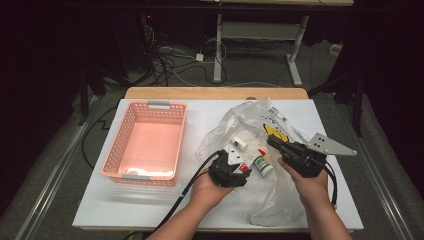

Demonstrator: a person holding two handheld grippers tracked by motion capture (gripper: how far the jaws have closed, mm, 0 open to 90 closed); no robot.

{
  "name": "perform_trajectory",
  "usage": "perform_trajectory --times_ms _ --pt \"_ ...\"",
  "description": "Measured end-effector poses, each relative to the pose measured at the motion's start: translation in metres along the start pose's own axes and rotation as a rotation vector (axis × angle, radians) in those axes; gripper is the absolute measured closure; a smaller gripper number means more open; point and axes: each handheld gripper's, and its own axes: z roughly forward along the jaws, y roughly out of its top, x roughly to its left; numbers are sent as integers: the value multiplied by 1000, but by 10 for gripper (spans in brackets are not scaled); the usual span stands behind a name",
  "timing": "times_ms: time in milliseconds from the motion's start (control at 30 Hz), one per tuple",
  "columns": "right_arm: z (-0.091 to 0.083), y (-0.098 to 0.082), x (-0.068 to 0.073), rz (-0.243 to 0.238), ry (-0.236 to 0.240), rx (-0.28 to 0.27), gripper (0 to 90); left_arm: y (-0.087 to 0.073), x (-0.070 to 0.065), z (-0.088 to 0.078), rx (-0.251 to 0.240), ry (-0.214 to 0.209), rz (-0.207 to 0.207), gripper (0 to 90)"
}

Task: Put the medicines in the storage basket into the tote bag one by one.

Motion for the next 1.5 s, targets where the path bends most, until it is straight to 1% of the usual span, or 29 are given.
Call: perform_trajectory --times_ms 67,100,133,200,267,333,367,467,567,633,667,700,767,833,867,933,967,1133,1167,1200,1267,1333,1367,1400,1467,1500 --pt "0 0 0 -6 -1 2 900 -10 -1 -8 4 -23 -5 382" --pt "0 0 1 -1 0 4 900 -15 -2 -12 7 -27 0 386" --pt "1 0 1 -5 1 3 900 -20 -2 -15 16 -22 8 386" --pt "0 0 1 -3 1 1 900 -29 -3 -23 18 -12 15 380" --pt "0 0 1 -3 0 1 900 -37 -2 -29 32 -5 14 361" --pt "0 0 1 2 -3 0 900 -45 0 -32 41 11 10 339" --pt "0 0 0 -1 -4 2 900 -49 2 -32 52 14 -4 318" --pt "1 -1 0 1 -2 6 900 -54 5 -30 82 17 -43 211" --pt "1 -1 1 0 -2 9 900 -60 6 -27 111 11 -72 154" --pt "1 -1 2 2 -3 7 900 -64 8 -24 144 -6 -97 140" --pt "0 -1 1 1 -2 7 900 -66 7 -22 150 -9 -93 102" --pt "0 -1 1 0 -3 7 900 -66 6 -22 147 -2 -85 79" --pt "0 -1 1 0 -3 6 900 -64 3 -18 148 7 -77 69" --pt "0 -1 2 -2 -1 7 900 -60 0 -11 147 28 -51 71" --pt "0 0 2 -3 -1 5 900 -57 0 -8 144 28 -58 76" --pt "1 0 3 -6 1 8 900 -53 -1 -3 137 31 -64 114" --pt "1 -1 3 -7 2 10 900 -51 -1 -1 131 26 -57 141" --pt "3 0 3 -11 0 9 900 -48 -2 1 111 12 -50 309" --pt "3 0 3 -3 -2 7 900 -48 -2 1 100 10 -49 351" --pt "2 0 2 -1 -3 6 900 -48 -3 2 93 8 -40 489" --pt "2 0 2 0 -6 6 900 -46 -3 3 90 2 -33 586" --pt "2 0 2 0 -7 6 900 -45 -3 5 86 -3 -40 680" --pt "2 -1 1 1 -7 8 900 -45 -3 5 84 -15 -38 729" --pt "2 -2 1 5 -10 10 900 -45 -4 5 82 -18 -38 788" --pt "2 -3 0 5 -10 16 900 -45 -3 5 80 -20 -39 859" --pt "3 -4 0 6 -12 21 900 -45 -2 5 79 -24 -41 877"
